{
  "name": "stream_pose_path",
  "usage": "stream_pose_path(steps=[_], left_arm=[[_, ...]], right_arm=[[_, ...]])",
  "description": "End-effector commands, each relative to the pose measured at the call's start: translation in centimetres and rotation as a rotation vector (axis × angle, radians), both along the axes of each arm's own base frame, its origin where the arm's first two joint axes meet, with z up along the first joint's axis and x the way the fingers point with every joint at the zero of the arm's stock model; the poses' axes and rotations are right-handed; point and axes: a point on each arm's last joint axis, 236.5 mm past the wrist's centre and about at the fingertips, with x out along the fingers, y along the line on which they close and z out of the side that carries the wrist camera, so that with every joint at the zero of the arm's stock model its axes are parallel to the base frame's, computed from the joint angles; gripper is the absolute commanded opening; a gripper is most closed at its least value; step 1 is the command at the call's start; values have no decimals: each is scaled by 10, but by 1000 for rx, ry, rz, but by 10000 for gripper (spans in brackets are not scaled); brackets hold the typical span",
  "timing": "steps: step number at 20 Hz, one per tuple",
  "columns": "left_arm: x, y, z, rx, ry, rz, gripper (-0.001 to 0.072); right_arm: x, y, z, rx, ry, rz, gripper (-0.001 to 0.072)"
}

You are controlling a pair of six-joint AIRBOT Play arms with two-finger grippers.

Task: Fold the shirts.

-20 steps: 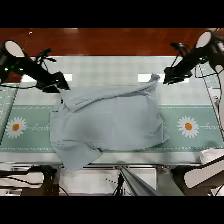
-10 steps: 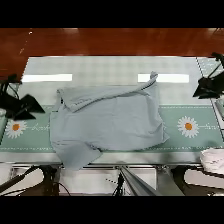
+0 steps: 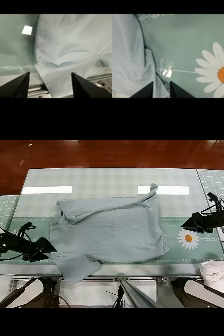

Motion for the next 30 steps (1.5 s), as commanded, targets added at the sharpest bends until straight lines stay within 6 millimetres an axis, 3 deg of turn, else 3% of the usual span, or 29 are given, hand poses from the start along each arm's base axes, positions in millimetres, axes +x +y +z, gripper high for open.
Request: stream_pose_path(steps=[1, 3, 4, 5, 6, 7, 9, 11, 17, 21, 25, 26, 29, 30], left_arm=[[10, -13, -19, -2, -34, 18, 594], [24, -31, -27, -41, -53, 34, 594], [30, -43, -31, -64, -51, 34, 540], [31, -52, -33, -86, -44, 20, 188], [31, -62, -34, -114, -49, -10, 25], [32, -68, -33, -130, -58, -33, 24], [31, -69, -30, -139, -62, -47, 24], [28, -71, -27, -158, -67, -74, 24], [27, -72, -26, -166, -76, -94, 24], [27, -72, -26, -166, -76, -94, 24], [27, -72, -26, -166, -76, -93, 24], [28, -72, -25, -169, -77, -91, 24], [28, -73, -24, -176, -75, -92, 23], [30, -73, -21, -180, -85, -103, 23]], right_arm=[[7, 9, 0, 48, -44, -25, 285], [7, 11, 2, 58, -46, -27, 285], [7, 12, 2, 61, -44, -26, 285], [5, 13, 2, 66, -38, -22, 285], [2, 14, 3, 74, -29, -14, 285], [-3, 15, 2, 72, -9, -1, 306], [-26, 2, -10, 0, 82, 29, 425], [-46, -8, -27, -67, 142, 14, 427], [-98, 33, -68, 23, 233, -6, 466], [-80, 58, -70, 130, 168, -103, 465], [-70, 69, -86, 62, 154, -116, 465], [-68, 76, -90, 41, 153, -102, 446], [-63, 96, -86, 38, 137, -41, 48], [-62, 98, -77, 53, 131, -11, 27]])
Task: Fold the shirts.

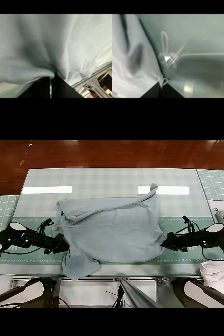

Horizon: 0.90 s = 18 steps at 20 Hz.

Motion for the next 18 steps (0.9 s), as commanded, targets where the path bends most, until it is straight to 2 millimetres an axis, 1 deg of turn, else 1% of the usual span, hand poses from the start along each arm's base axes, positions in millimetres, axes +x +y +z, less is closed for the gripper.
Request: stream_pose_path(steps=[1, 2, 3, 4, 5, 6, 7, 8, 9, 10, 11, 12, 13, 14, 15, 16, 17, 18], left_arm=[[6, -1, 10, -15, -28, -19, 23], [17, 1, 20, -7, -70, -25, 23], [31, 5, 34, 4, -131, -27, 22], [50, 7, 55, 13, -217, -23, 23], [75, 7, 88, 16, -336, -11, 22], [100, 6, 132, 14, -482, 7, 23], [121, 4, 183, 8, -639, 22, 23], [135, 0, 248, 5, -822, 33, 22], [140, -4, 312, 15, -1013, 23, 22], [134, -10, 383, 49, -1233, -14, 23], [121, -12, 445, 108, -1424, -34, 22], [101, -15, 505, 172, -1607, -33, 22], [74, -14, 568, 260, -1801, -3, 22], [48, -13, 613, 326, -1943, 34, 22], [20, -13, 650, 383, -2063, 66, 22], [-8, -16, 678, 429, -2160, 85, 22], [-31, -21, 695, 453, -2223, 88, 22], [-50, -26, 706, 465, -2268, 87, 22]], right_arm=[[8, 10, 20, 7, -44, 80, 26], [16, 5, 39, 0, -89, 113, 27], [30, -2, 65, -18, -162, 116, 26], [48, -10, 94, -49, -260, 106, 26], [67, -17, 129, -83, -381, 86, 27], [87, -23, 174, -123, -527, 64, 27], [101, -25, 224, -166, -681, 47, 27], [110, -25, 273, -201, -827, 29, 26], [113, -22, 329, -230, -984, 9, 27], [109, -18, 378, -251, -1119, -5, 27], [100, -14, 429, -285, -1256, -20, 27], [88, -12, 472, -324, -1372, -37, 26], [74, -11, 515, -376, -1491, -58, 26], [60, -12, 552, -424, -1594, -87, 26], [45, -14, 589, -449, -1689, -140, 26], [31, -15, 619, -466, -1768, -185, 26], [18, -15, 645, -475, -1842, -220, 26], [7, -15, 662, -494, -1886, -241, 26]])
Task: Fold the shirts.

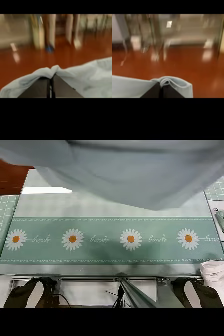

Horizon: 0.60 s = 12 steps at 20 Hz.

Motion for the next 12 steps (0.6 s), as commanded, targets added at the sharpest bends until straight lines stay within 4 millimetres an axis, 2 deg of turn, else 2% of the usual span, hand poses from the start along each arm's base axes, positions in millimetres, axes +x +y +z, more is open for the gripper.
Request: stream_pose_path(steps=[1, 2, 4, 8, 10, 11, 12], left_arm=[[-98, -14, 84, 26, -313, 62, 22], [-107, -15, 85, 13, -306, 68, 22], [-111, -11, 69, 15, -226, 106, 22], [-103, -2, 4, 25, 76, 159, 22], [-102, 0, -23, -1, 210, 166, 21], [-100, 1, -33, -37, 273, 166, 21], [-97, 1, -39, -62, 315, 160, 21]], right_arm=[[-58, 2, 93, -12, -278, -78, 26], [-64, 2, 93, -26, -265, -95, 26], [-72, -1, 79, -70, -178, -136, 26], [-86, -19, 35, -166, 40, -234, 26], [-89, -29, 7, -173, 165, -267, 26], [-88, -33, -15, -180, 262, -269, 26], [-84, -33, -46, -181, 405, -237, 25]])
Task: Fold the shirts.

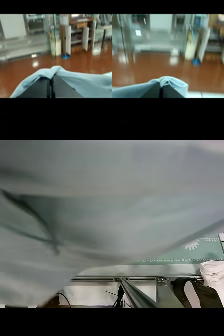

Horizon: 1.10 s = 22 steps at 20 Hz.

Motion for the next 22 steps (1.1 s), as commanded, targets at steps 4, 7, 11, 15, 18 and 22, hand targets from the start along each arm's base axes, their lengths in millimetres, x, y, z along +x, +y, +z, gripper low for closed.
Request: stream_pose_path(steps=[4, 7, 11, 15, 18, 22], left_arm=[[40, 14, -93, -77, 503, -6, 21], [85, 36, -156, -59, 772, -12, 21], [177, 55, -247, -186, 976, -27, 22], [248, 54, -362, -237, 1174, -62, 22], [295, 35, -400, -246, 1150, -150, 22], [367, 40, -407, -299, 946, -33, 22]], right_arm=[[26, 1, -137, 83, 669, 122, 26], [73, -21, -182, 79, 847, 87, 26], [151, 5, -287, 7, 1169, 212, 26], [261, 27, -361, -5, 1094, 206, 26], [325, 25, -370, 68, 917, 138, 26], [376, 17, -361, 62, 720, 98, 26]])
